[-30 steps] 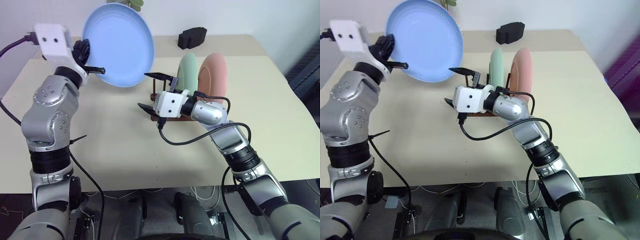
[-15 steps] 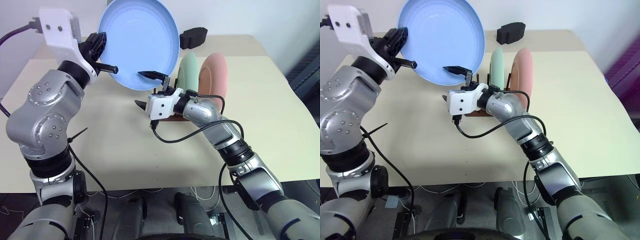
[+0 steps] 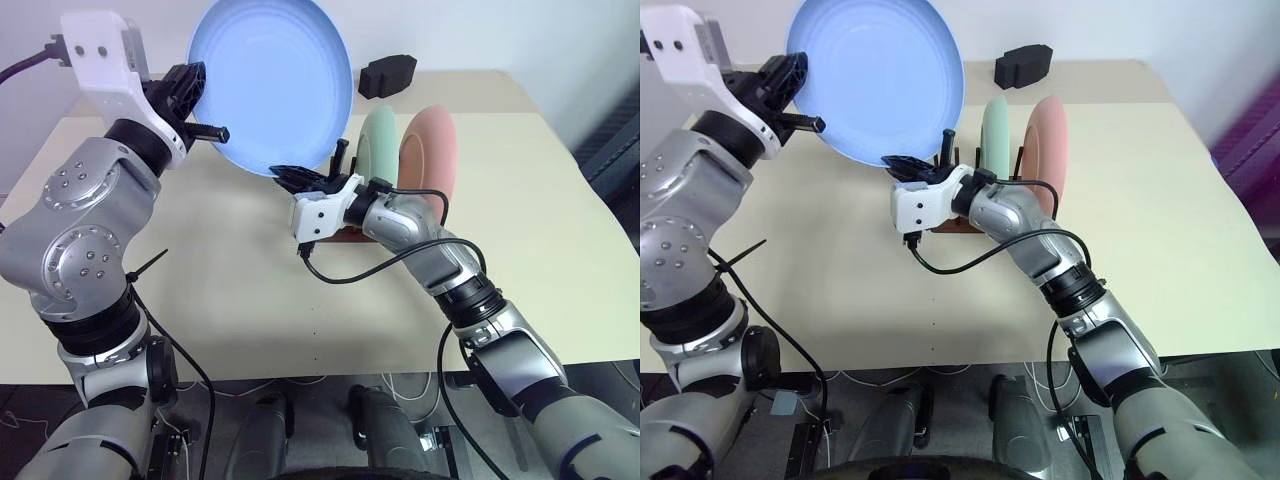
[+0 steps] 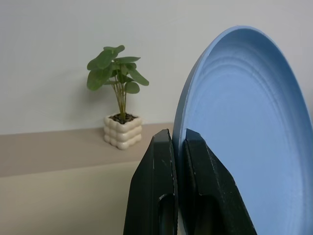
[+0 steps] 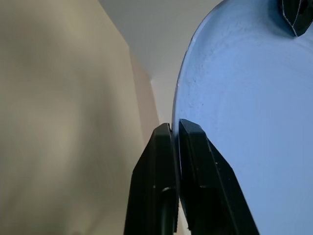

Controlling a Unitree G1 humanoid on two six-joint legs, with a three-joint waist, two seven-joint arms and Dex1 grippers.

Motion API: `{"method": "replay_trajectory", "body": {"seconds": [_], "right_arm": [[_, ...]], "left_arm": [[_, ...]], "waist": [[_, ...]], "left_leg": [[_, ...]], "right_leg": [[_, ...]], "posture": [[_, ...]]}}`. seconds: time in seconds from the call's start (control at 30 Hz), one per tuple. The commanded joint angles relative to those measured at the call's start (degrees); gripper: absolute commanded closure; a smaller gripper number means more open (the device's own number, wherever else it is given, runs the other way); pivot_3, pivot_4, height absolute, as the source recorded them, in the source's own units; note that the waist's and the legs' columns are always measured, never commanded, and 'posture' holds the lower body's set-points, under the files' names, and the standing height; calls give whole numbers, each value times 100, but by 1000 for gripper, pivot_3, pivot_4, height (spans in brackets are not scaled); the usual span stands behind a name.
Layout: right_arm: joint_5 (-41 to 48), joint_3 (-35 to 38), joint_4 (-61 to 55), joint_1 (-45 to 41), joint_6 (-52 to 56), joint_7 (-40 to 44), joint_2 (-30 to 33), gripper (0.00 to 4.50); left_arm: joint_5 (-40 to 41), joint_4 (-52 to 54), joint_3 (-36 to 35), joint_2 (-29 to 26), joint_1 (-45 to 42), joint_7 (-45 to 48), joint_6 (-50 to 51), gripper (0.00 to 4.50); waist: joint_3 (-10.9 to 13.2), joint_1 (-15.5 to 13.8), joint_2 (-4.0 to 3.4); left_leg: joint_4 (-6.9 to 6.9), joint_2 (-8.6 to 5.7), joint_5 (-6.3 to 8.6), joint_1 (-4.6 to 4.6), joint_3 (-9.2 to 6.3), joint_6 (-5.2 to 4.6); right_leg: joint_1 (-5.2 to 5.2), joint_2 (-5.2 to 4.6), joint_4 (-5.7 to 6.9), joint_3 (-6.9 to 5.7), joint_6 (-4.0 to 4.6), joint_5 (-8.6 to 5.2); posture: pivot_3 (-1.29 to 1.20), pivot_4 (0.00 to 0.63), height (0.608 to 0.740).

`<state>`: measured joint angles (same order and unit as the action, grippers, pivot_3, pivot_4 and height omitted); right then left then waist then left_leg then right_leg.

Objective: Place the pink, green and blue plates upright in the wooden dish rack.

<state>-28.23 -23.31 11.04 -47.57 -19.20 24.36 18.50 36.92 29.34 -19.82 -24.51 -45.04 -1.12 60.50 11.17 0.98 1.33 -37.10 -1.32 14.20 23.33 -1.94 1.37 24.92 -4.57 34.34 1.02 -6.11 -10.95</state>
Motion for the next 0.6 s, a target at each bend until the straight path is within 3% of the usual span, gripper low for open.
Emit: {"method": "replay_trajectory", "body": {"seconds": [0.03, 0.13, 0.23, 0.47, 0.6], "right_arm": [[-39, 118, -98, -128, -77, -158, -26, 4472], [-106, 122, -95, -126, -111, -231, -9, 4472], [-199, 115, -86, -120, -149, -332, 14, 4500], [-240, 116, -50, -125, -196, -387, 16, 4500], [-238, 143, -49, -140, -242, -452, 10, 4500]], "left_arm": [[240, 200, -134, 95, -83, 27, -36, 4500], [448, 178, -353, 256, -127, 22, -140, 4500], [679, 163, -617, 392, -133, 17, -276, 3488], [1185, 84, -1128, 365, -234, -71, -967, 55], [1032, -204, -1451, 47, -211, -200, -1424, 16]], "waist": [[0, 0, 0], [0, -1, 0], [0, -1, 0], [0, 2, 1], [0, -1, 1]], "left_leg": [[0, 0, 0, 0, 0, 0], [0, 0, 0, 0, 0, 0], [0, 0, 0, 0, 0, 1], [-1, 0, -1, 0, 0, 1], [-1, 0, -1, -1, 0, 2]], "right_leg": [[0, 0, 0, 0, 0, 0], [0, 0, 0, 0, 0, 0], [0, 0, 1, 0, 0, 0], [0, 0, 1, 0, 1, 0], [0, 1, 2, 0, 1, 0]], "posture": [[0, 150, 736], [0, 150, 736], [0, 150, 736], [0, 150, 736], [0, 150, 736]]}}
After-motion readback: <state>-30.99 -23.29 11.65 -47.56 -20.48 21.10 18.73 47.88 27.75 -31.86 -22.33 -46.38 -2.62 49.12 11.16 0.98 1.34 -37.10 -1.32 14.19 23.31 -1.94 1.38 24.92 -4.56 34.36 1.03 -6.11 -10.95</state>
